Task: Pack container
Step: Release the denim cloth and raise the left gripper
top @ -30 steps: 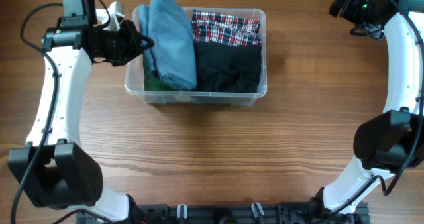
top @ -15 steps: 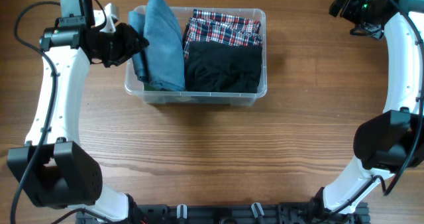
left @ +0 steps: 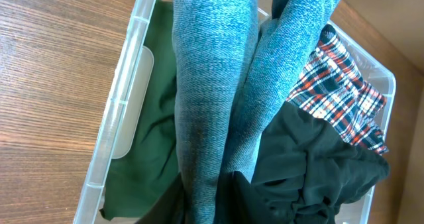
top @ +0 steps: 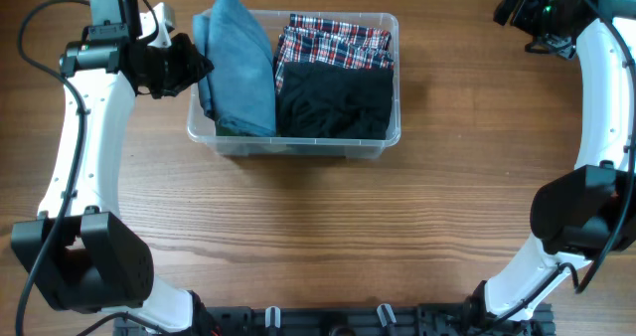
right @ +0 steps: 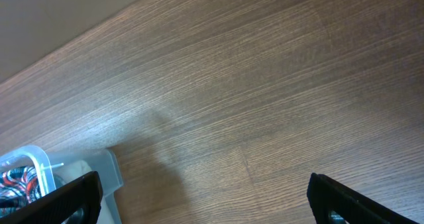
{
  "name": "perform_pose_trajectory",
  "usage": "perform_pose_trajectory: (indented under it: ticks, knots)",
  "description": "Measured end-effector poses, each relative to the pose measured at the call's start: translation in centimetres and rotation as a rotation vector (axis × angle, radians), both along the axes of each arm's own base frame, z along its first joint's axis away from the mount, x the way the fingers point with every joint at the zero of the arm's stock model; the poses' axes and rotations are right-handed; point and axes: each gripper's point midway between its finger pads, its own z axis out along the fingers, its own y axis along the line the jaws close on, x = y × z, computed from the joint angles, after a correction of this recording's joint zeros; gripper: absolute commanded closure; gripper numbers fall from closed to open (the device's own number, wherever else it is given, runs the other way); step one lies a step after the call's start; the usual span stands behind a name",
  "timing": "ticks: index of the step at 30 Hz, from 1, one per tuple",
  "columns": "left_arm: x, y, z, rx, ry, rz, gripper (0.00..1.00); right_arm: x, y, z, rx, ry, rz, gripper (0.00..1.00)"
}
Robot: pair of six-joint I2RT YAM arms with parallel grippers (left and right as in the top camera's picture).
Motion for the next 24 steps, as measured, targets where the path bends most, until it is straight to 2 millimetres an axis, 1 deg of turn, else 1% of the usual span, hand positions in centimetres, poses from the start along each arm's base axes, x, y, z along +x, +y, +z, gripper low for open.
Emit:
perform_pose_trajectory:
  ticks: [6, 14, 16, 19, 21, 24]
  knots:
    - [0.2, -0.6, 0.1, 0.016, -0.019, -0.027, 0.75, 0.0, 0.0, 0.0, 0.0, 0.0, 0.0, 0.0]
    - [0.1, -4.0, -0.1, 0.092, -0.048, -0.132, 0.68, 0.0, 0.0, 0.0, 0.0, 0.0, 0.0, 0.0]
    - [0.0, -4.7, -0.3, 0.106, -0.046, -0.148, 0.68, 0.0, 0.0, 0.0, 0.0, 0.0, 0.0, 0.0]
    - [0.1, -5.1, -1.1, 0.12, -0.03, -0.161, 0.68, 0.0, 0.0, 0.0, 0.0, 0.0, 0.0, 0.0]
    - [0.2, -5.0, -2.0, 0.127, -0.008, -0.16, 0.71, 0.0, 0.0, 0.0, 0.0, 0.0, 0.0, 0.0]
    - [0.4, -4.7, -3.2, 0.142, 0.019, -0.158, 0.92, 0.0, 0.0, 0.0, 0.0, 0.0, 0.0, 0.0]
